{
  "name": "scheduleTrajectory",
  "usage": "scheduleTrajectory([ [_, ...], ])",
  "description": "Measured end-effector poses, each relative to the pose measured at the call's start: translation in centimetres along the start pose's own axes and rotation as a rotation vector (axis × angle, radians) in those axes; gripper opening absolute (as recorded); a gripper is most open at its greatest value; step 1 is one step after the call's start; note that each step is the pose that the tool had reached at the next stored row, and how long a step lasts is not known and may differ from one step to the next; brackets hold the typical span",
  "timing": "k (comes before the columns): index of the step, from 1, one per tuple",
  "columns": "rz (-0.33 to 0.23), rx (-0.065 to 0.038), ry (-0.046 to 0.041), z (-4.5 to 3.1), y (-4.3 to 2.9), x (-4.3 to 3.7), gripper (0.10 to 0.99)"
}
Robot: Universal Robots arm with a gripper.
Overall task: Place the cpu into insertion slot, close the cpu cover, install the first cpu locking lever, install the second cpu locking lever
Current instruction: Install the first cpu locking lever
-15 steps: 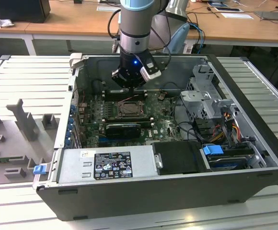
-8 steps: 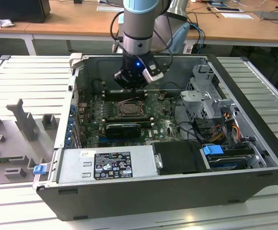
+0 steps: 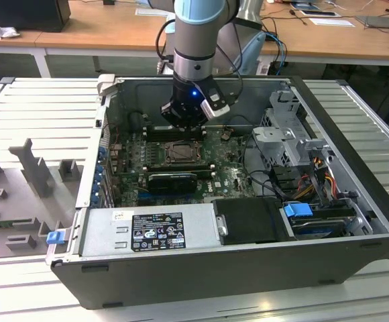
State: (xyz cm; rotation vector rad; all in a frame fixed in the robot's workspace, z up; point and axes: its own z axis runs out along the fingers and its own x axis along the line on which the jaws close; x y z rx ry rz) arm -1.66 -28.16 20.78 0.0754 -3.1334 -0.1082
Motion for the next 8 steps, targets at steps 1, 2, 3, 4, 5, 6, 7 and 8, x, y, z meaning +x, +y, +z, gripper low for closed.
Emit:
scheduleTrajectory([
  [1,0.000,0.000,0.0000,0.11,-0.01,-0.04,0.106],
  [2,0.000,0.000,0.0000,0.17,-0.02,-0.06,0.106],
  [3,0.000,0.000,0.0000,0.23,-0.02,-0.07,0.106],
  [4,0.000,0.000,0.0001,0.30,-0.03,-0.08,0.106],
  [5,0.000,0.000,0.0003,0.34,-0.03,-0.09,0.106],
  [6,0.000,0.001,0.0004,0.38,-0.04,-0.09,0.106],
  [7,0.000,0.001,0.0005,0.43,-0.05,-0.09,0.106],
  [8,0.000,0.001,0.0005,0.47,-0.05,-0.09,0.106],
])
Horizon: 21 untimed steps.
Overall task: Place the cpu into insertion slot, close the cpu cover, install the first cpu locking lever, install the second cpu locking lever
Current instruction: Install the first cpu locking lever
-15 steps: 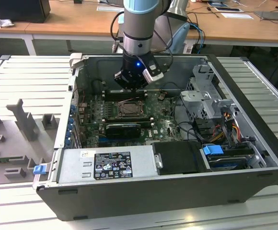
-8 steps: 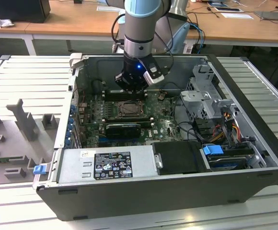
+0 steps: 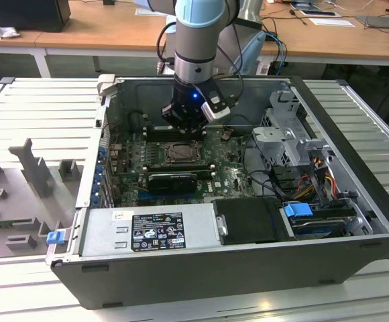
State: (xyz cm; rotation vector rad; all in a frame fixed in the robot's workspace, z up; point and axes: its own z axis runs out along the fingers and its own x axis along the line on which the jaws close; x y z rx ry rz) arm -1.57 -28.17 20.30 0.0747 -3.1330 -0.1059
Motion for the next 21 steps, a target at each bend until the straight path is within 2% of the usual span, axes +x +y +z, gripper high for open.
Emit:
scheduleTrajectory([
  [4,0.000,0.004,-0.0005,0.08,-0.03,-0.01,0.106],
  [5,0.000,0.001,-0.0017,0.16,0.01,-0.02,0.106],
  [10,0.001,0.002,-0.0004,0.11,-0.04,-0.02,0.106],
  [11,0.001,0.002,-0.0006,-0.04,-0.04,-0.01,0.106],
  [13,0.001,0.002,-0.0004,-1.11,0.04,-0.01,0.106],
  [21,0.000,0.002,-0.0004,-1.27,-0.51,0.02,0.106],
])
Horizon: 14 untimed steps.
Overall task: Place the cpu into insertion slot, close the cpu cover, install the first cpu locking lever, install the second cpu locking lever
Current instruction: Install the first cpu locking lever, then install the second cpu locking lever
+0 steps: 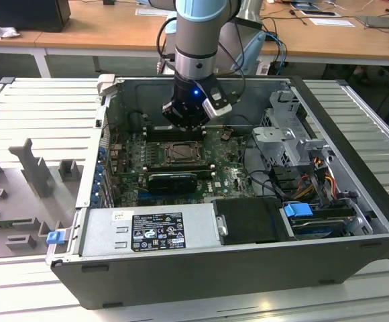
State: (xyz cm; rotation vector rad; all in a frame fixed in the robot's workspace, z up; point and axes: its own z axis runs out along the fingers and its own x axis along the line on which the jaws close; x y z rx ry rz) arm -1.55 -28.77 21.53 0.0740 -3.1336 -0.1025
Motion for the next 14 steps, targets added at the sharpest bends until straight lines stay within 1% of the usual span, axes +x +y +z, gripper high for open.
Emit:
scheduleTrajectory([
  [5,0.000,0.000,0.0000,-0.02,-0.35,0.02,0.106],
  [6,0.000,0.000,-0.0002,-0.02,-0.36,0.02,0.106],
  [8,0.000,0.000,-0.0001,-0.40,-0.37,0.02,0.106],
  [14,0.000,0.000,0.0001,-0.41,-0.47,0.02,0.106],
])
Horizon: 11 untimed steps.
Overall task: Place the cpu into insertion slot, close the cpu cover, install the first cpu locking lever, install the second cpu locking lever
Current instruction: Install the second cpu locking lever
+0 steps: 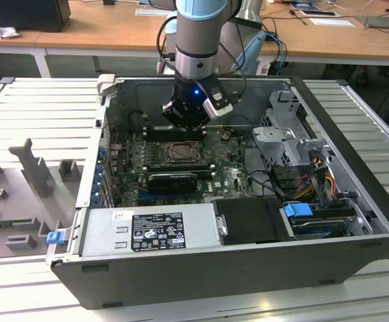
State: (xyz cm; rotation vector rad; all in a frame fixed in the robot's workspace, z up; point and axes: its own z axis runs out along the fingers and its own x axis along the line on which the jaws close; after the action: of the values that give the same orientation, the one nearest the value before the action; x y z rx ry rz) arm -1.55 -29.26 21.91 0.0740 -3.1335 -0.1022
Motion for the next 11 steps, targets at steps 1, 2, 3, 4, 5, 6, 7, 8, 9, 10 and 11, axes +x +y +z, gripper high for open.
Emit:
scheduleTrajectory([
  [1,0.000,0.000,-0.0001,0.00,-0.02,-0.01,0.106],
  [2,0.000,0.000,-0.0001,0.00,-0.05,-0.01,0.106],
  [3,0.000,0.000,0.0000,0.00,-0.12,-0.01,0.106],
  [4,0.000,0.000,-0.0001,0.00,-0.18,0.00,0.106],
  [5,0.000,0.000,0.0000,-0.01,-0.32,0.00,0.106],
  [6,0.000,0.000,-0.0001,-0.02,-0.44,0.01,0.106],
  [7,0.000,0.000,-0.0002,-0.02,-0.46,0.01,0.106],
  [8,0.000,0.000,-0.0001,-0.04,-0.47,0.01,0.106],
  [9,0.000,0.000,0.0000,-0.13,-0.47,0.01,0.106],
  [10,0.000,0.000,-0.0001,-0.22,-0.47,0.01,0.106],
  [11,0.000,0.000,-0.0001,-0.28,-0.47,0.01,0.106],
])
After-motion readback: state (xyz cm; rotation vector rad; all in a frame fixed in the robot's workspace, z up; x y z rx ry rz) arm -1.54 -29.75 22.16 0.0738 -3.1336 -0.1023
